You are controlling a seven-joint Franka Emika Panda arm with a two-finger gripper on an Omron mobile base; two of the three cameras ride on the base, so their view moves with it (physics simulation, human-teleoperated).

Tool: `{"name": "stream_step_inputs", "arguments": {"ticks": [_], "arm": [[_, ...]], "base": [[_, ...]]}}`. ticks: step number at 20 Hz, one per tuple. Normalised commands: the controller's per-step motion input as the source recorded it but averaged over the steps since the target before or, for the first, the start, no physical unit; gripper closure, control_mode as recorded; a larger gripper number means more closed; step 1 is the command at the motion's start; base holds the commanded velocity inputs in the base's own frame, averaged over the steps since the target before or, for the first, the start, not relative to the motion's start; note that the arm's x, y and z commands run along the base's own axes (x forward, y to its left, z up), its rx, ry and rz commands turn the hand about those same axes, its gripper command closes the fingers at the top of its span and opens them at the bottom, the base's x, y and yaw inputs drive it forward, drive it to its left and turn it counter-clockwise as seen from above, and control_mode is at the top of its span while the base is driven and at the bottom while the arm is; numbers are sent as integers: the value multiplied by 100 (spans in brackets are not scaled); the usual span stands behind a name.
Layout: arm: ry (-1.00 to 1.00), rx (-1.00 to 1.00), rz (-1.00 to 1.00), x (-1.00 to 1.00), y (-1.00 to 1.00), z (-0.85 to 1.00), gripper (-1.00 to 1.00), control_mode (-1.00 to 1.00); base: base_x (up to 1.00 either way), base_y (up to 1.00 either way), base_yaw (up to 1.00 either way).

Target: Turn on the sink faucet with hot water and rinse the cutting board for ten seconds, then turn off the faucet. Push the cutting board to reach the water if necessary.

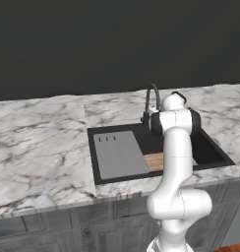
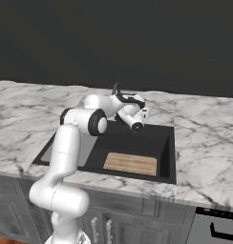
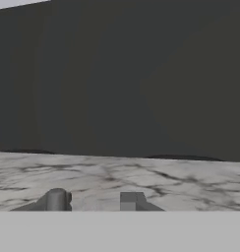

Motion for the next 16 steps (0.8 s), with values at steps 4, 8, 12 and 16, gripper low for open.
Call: {"name": "stream_step_inputs", "arguments": {"ticks": [4, 8, 12, 16], "arm": [[0, 2, 0, -12, -50, 0, 100, -100], [0, 0, 0, -19, -45, 0, 100, -100], [0, 0, 0, -31, -48, 0, 100, -100], [0, 1, 0, -39, -61, -1, 100, -100]], "base": [[0, 0, 0], [0, 0, 0], [0, 0, 0], [0, 0, 0]]}}
